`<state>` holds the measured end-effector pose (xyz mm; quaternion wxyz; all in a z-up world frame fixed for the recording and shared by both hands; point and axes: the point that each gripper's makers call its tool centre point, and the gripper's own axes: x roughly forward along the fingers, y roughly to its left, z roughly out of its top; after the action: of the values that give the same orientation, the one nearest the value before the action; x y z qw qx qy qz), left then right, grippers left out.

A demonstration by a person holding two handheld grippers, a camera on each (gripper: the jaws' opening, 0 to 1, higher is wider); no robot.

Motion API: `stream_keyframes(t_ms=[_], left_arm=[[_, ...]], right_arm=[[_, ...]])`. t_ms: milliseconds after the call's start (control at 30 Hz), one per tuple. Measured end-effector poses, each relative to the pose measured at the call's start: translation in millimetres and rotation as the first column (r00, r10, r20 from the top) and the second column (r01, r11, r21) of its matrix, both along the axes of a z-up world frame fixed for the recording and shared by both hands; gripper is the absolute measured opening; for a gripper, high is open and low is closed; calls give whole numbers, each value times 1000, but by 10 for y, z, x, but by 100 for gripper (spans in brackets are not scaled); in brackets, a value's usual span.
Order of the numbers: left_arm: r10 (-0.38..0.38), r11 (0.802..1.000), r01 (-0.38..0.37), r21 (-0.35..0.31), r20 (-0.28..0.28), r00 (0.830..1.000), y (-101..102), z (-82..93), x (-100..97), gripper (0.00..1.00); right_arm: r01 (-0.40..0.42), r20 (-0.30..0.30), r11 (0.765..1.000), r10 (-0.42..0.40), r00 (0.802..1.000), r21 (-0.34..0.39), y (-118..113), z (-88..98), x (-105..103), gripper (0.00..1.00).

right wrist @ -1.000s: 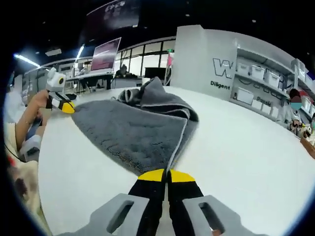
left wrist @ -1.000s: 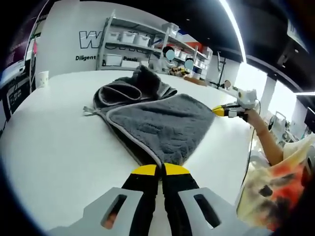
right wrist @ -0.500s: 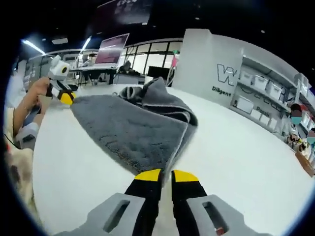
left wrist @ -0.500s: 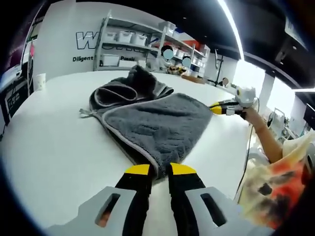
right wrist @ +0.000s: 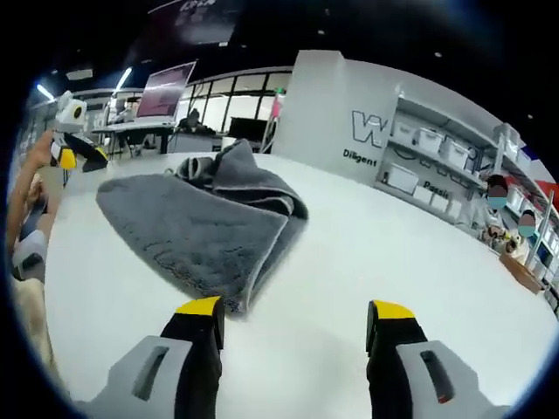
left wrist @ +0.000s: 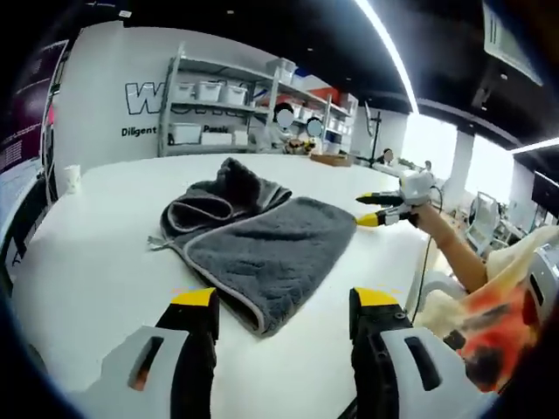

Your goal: Open the folded towel by lifting each exposed corner and separating the folded layers until the towel lies flat within the target outline without major curled edges

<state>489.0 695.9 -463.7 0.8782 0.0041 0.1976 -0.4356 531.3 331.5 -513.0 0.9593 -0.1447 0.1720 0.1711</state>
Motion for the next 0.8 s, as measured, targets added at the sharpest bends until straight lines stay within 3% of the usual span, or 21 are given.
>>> stream_keyframes(t_ms=[167,367,433,567,800], left_arm=[[3,1000,-3,-3,18,1000,34,52,12,85],[-6,999,9,-48,63,998,10,157,-1,99],[-14,997,19,-68,74,997,-3,200,-9,100],[-9,995,17,-103,81,997,-21,250,-11,100],[-6,996,11,-87,63,998,-41,191,-37,100]], right_arm=[[-58,-17,997,59,998,56,207,83,-89,84],[-95,-30,992,98,995,78,340,121,-151,92],[-104,-36,991,108,994,86,378,132,-159,98],[-132,-45,986,138,989,104,457,144,-196,99],[-154,-59,983,160,985,101,519,143,-231,99]])
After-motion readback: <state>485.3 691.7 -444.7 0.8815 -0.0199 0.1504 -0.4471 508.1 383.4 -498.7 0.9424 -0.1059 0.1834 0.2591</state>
